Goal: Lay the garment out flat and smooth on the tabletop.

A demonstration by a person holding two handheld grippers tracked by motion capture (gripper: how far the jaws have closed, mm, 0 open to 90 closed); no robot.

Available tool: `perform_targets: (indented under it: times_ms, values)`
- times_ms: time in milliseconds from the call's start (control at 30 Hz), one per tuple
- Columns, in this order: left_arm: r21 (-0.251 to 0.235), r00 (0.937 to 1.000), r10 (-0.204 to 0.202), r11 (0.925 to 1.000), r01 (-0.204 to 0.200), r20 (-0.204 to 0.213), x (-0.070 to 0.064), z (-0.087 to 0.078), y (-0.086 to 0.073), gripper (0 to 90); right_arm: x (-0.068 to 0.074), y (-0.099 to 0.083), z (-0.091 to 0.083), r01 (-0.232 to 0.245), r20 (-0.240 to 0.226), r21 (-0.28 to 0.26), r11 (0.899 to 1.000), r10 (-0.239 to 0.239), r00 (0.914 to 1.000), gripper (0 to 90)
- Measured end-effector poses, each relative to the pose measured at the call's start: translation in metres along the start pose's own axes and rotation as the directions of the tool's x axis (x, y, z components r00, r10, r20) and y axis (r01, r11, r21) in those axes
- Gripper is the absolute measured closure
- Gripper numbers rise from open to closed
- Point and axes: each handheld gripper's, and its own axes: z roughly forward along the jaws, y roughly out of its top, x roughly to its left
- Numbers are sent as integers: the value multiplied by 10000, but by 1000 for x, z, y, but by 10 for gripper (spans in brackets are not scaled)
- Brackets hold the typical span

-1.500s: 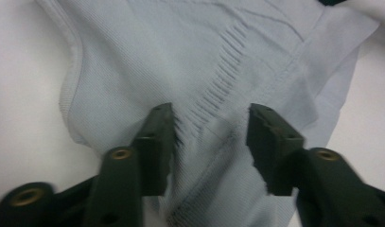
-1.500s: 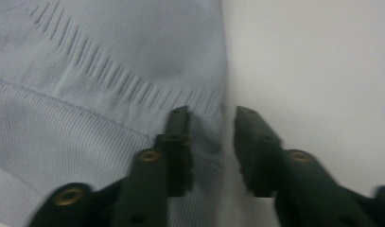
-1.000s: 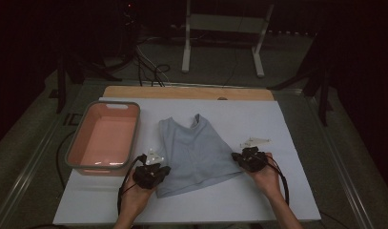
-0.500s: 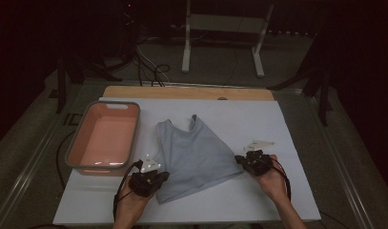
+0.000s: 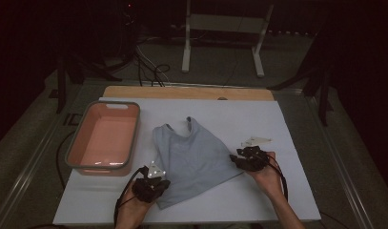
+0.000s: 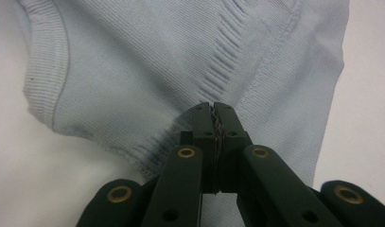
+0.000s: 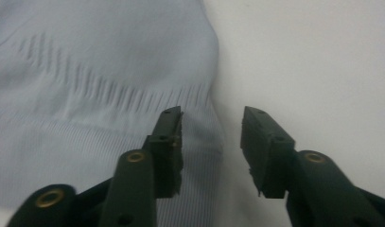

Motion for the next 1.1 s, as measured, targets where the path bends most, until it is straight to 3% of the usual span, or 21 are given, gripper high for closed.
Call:
perform_targets:
  times_ms: [200,267,333,400,567,1100]
  values:
    - [37,10000,89,10000,-89,15,-2,1,0,897,1,5,19,-204,-218,354,9992,212,9995,529]
    - [61,9999,166,9998,-165,-35,-3,2,1,896,1,5,25,-90,-380,645,9979,115,9992,637]
    - [84,9997,226,9997,-226,-98,-4,3,2,896,2,5,27,118,-544,925,9956,-68,9985,817]
    - [74,9996,245,9997,-244,-131,-3,3,3,896,2,5,25,171,-526,1054,9943,-116,9985,871]
    - [56,9991,338,9994,-337,-238,-4,6,8,896,1,0,12,431,-265,1060,9934,-405,9988,876]
    - [-153,9974,705,9974,-707,-135,-15,28,36,894,-12,-31,-39,22,469,922,9957,-65,9989,878]
